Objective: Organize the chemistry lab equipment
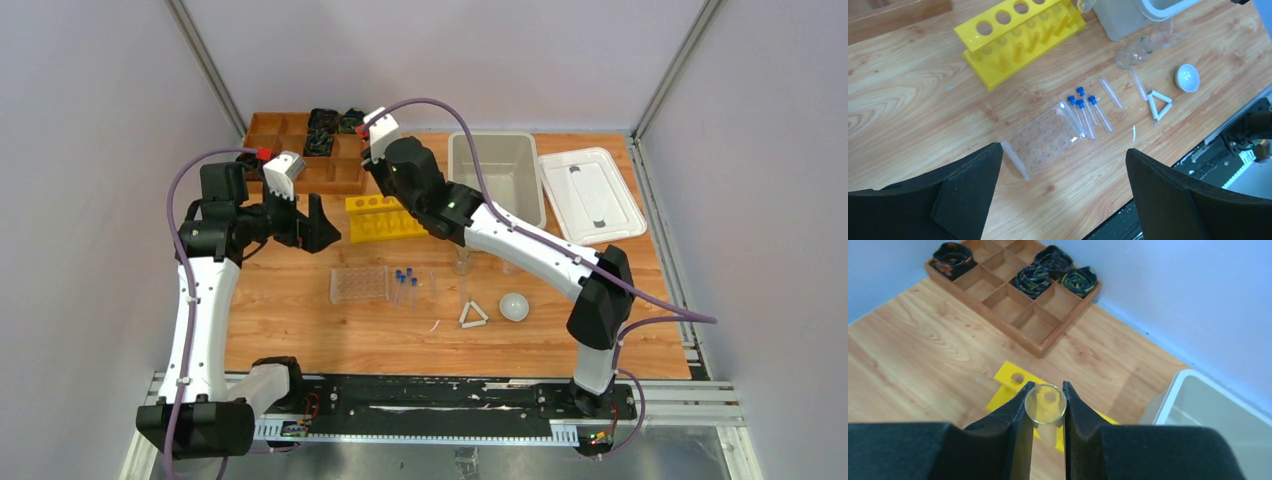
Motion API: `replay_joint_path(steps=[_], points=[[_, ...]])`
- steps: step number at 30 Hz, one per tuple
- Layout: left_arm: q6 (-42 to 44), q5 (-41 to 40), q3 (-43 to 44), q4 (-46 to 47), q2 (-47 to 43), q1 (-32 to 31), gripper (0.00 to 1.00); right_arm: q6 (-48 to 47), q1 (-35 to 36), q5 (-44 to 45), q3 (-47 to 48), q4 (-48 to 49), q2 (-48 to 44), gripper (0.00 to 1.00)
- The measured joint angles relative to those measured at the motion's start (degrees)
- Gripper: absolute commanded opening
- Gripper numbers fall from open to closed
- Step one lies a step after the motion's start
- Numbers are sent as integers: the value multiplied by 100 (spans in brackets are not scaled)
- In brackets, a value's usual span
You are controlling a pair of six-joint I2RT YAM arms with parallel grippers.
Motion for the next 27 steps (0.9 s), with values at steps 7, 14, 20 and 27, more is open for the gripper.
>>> replay_joint_path(steps=[7,14,20,27], points=[[-13,-483,116,-24,131,2,100,-457,-221,168,-398,1344,107,0],[-15,-804,210,-39,457,2,100,-507,-444,-42,-625,2221,380,0],[11,-920,210,-42,496,2,100,-339,-474,-225,-992,2531,479,0],[68,-962,210,-42,544,2,100,48,-533,-361,-1268,2747,479,0]])
